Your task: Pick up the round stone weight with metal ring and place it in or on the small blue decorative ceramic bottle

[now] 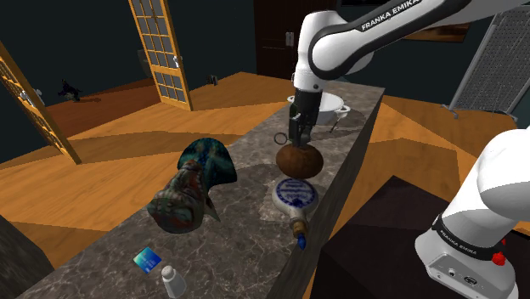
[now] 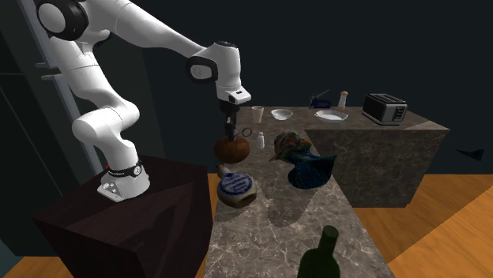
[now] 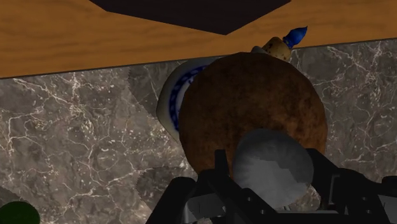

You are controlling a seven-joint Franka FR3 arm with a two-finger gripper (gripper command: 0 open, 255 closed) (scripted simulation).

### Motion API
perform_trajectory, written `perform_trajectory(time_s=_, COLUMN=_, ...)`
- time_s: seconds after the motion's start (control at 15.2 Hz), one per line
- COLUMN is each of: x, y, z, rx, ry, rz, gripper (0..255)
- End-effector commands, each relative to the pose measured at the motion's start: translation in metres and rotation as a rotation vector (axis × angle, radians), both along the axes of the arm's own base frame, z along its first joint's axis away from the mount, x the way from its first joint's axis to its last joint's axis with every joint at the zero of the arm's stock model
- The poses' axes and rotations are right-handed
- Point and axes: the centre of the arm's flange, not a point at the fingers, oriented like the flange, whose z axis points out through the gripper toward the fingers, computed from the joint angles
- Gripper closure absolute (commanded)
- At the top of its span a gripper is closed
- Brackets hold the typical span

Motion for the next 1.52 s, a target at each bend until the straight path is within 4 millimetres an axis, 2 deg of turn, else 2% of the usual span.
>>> perform_trajectory(time_s=0.0, x=0.000, y=0.001, z=-0.010, rx=0.000, ry=-0.002, rz=0.000, gripper=255)
perform_trajectory(time_s=0.4, x=0.000, y=0.001, z=-0.039, rx=0.000, ry=-0.002, rz=0.000, gripper=255)
perform_trajectory(time_s=0.86, x=0.000, y=0.001, z=-0.039, rx=0.000, ry=-0.002, rz=0.000, gripper=255)
perform_trajectory(time_s=0.92, x=0.000, y=0.001, z=-0.040, rx=0.000, ry=-0.002, rz=0.000, gripper=0)
perform_trajectory(time_s=1.25, x=0.000, y=0.001, z=-0.039, rx=0.000, ry=-0.002, rz=0.000, gripper=0)
perform_trajectory(time_s=1.45, x=0.001, y=-0.004, z=0.000, rx=0.000, ry=-0.002, rz=0.000, gripper=0)
